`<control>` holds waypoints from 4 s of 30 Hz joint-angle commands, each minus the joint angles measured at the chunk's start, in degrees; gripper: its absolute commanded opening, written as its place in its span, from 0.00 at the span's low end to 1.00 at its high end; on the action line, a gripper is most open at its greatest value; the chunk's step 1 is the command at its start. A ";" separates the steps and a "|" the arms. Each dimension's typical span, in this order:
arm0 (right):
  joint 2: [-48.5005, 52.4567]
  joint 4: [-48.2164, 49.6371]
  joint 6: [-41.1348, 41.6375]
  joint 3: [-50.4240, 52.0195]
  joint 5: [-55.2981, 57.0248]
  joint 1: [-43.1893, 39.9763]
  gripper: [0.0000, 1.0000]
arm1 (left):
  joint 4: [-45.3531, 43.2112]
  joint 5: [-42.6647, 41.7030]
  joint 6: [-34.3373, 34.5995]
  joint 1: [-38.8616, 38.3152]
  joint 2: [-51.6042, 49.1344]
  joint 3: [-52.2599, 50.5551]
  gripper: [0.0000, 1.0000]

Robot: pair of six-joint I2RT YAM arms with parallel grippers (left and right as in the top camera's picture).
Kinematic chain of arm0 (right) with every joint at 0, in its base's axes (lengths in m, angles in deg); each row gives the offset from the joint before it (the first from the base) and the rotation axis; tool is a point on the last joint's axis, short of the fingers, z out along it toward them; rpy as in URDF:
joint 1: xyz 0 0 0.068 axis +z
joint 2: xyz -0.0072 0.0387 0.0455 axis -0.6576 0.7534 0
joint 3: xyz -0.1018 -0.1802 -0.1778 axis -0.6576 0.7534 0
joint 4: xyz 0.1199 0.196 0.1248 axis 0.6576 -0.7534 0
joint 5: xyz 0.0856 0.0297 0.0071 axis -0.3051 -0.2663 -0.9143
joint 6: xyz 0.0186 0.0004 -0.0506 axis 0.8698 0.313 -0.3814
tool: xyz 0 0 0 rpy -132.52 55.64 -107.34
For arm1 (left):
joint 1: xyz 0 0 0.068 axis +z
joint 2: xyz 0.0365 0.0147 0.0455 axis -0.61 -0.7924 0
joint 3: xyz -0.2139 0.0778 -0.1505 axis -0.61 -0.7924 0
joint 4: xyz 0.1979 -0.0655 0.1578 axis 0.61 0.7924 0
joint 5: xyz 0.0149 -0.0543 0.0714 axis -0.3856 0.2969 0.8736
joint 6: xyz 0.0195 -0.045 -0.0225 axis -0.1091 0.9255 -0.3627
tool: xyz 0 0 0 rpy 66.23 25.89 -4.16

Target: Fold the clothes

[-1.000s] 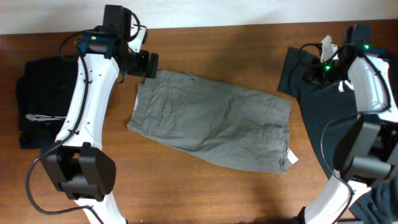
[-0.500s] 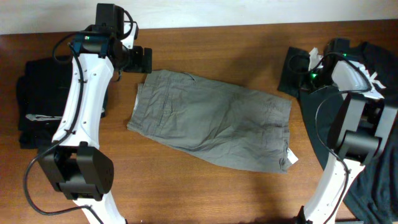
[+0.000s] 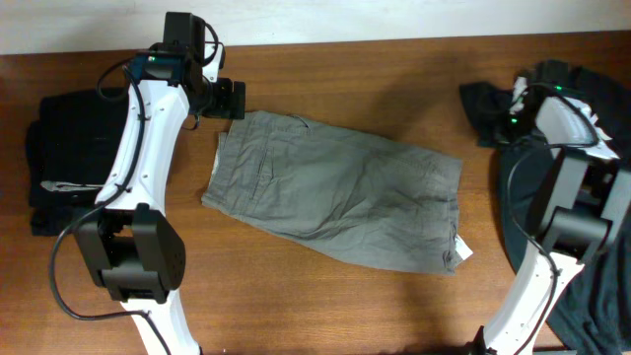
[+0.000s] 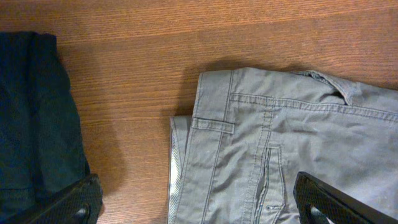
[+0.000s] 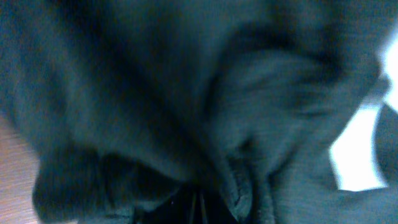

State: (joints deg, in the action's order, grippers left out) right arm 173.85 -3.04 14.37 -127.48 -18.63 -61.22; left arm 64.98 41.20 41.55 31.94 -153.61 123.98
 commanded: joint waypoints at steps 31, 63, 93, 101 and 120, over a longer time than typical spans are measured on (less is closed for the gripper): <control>0.31 -54.29 4.15 -24.50 -23.47 4.28 0.58 | -0.37 -0.04 0.59 1.07 -0.28 0.24 0.99; 0.31 -39.43 7.69 -9.20 -21.35 11.17 0.59 | -11.04 -3.08 0.55 1.07 -9.88 0.24 0.99; 0.31 -33.40 7.34 -6.25 -21.33 11.26 0.24 | -20.74 -12.15 -3.85 1.11 -19.43 0.24 0.99; 0.31 -33.40 7.34 -6.25 -21.33 11.26 0.25 | -20.65 -14.49 -3.80 1.11 -20.41 0.24 0.89; 0.31 -33.38 7.34 -6.23 -21.31 11.26 0.25 | -14.80 -18.18 -2.51 3.85 -20.28 2.08 0.38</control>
State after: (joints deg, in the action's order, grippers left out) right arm 174.38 -36.52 21.67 -133.97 -40.09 -50.07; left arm 49.44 23.95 38.31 34.45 -173.68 124.07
